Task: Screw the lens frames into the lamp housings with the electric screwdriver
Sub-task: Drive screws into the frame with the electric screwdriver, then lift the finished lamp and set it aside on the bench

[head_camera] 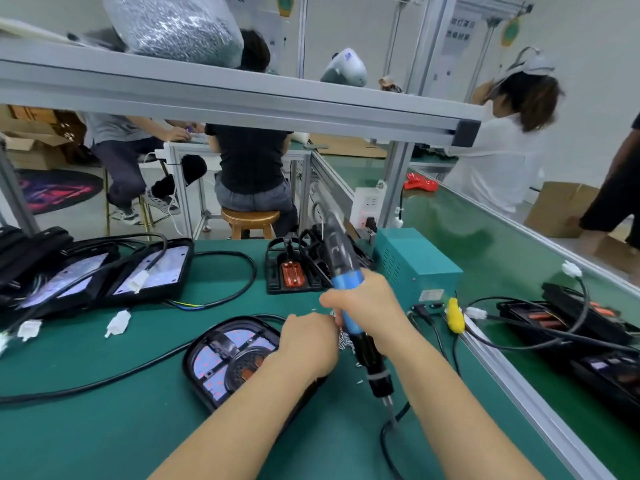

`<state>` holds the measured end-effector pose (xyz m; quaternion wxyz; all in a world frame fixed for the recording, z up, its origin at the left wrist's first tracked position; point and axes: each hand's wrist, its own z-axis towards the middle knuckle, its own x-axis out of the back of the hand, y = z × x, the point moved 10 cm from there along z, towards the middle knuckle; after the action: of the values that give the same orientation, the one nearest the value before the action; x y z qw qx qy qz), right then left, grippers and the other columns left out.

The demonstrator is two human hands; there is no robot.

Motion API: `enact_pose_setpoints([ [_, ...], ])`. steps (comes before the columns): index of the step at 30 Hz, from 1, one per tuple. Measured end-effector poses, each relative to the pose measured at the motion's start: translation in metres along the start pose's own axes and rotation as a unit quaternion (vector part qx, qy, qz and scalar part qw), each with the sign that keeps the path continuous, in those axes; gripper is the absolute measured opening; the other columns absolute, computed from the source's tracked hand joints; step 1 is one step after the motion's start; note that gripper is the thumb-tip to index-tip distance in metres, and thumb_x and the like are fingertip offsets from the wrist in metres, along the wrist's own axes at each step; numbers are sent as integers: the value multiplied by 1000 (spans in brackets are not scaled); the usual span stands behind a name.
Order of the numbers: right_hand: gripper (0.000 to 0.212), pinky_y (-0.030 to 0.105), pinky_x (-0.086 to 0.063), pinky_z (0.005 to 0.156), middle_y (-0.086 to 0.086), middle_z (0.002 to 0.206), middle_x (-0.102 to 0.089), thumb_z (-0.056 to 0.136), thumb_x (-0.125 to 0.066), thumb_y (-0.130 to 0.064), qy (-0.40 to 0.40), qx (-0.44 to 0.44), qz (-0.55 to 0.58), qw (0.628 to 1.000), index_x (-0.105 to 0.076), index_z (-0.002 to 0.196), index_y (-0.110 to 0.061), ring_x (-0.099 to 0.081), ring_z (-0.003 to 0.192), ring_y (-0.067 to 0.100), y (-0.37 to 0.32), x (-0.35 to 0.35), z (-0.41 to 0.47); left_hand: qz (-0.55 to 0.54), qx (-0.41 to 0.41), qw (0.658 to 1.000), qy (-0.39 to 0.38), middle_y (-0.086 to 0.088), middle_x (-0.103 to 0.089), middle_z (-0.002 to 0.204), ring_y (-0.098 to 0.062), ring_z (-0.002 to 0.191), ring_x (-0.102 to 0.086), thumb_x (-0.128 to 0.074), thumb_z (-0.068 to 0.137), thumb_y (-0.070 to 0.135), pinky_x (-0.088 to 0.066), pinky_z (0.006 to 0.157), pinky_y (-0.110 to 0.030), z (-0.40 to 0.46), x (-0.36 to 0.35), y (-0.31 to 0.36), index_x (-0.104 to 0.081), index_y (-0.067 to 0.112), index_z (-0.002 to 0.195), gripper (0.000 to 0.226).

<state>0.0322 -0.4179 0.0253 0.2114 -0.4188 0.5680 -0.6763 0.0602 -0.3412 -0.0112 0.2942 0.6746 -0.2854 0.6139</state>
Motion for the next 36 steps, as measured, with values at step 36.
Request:
enact_pose_setpoints([
  [36, 51, 28, -40, 70, 6, 98, -62, 88, -49, -66, 53, -120, -533, 836, -56, 88, -15, -61, 97, 28, 84, 80, 24, -488, 321, 803, 115, 1, -56, 78, -27, 56, -59, -67, 82, 27, -44, 59, -33, -125, -46, -186, -44, 11, 132, 57],
])
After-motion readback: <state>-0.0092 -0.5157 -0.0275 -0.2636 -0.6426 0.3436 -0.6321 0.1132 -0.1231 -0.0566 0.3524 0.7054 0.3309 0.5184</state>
